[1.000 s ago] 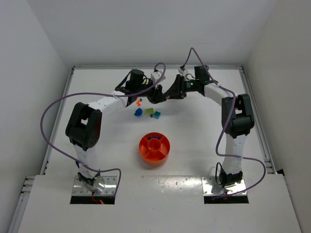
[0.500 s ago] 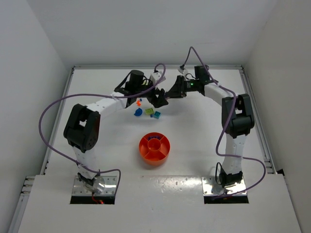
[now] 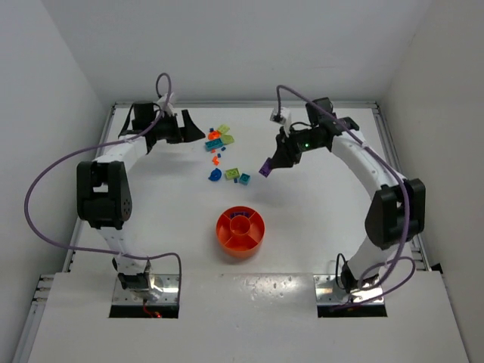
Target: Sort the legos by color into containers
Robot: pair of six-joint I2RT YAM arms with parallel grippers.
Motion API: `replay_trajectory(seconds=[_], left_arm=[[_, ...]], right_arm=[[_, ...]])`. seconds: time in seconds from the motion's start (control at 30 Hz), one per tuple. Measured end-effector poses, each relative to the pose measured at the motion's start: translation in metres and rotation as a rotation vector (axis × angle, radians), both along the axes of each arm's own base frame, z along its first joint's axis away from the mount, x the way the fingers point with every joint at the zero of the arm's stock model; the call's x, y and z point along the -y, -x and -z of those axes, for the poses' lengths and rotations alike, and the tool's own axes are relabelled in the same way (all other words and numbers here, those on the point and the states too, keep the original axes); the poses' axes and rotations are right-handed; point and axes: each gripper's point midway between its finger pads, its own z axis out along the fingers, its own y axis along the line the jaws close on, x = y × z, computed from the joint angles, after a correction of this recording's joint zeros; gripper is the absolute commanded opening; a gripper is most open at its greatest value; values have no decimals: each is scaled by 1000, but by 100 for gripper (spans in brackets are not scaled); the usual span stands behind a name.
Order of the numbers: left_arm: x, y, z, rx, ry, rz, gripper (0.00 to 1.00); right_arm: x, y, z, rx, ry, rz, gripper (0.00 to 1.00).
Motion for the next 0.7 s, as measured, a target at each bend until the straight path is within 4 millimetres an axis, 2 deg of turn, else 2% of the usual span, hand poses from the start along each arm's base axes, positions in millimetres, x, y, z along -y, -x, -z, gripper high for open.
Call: replay_trajectory(seconds=[0.1, 0.2, 0.33, 0.57, 0.7], left_arm=[[-12, -9, 24, -110, 22, -72, 100], [-12, -4, 45, -215, 40, -104, 100], [-11, 1, 51, -258, 48, -110, 100], [-12, 11, 58, -274, 12, -74, 100], [-12, 16, 62, -270, -10, -43, 100]], right_arm=[[-16, 30, -2, 72, 29, -96, 0], [-34, 51, 3, 119, 56, -189, 0], [-51, 71, 21, 160, 114, -286, 0], [-81, 92, 35, 237, 174, -420, 0], [-88, 103, 42, 258, 202, -478, 0]])
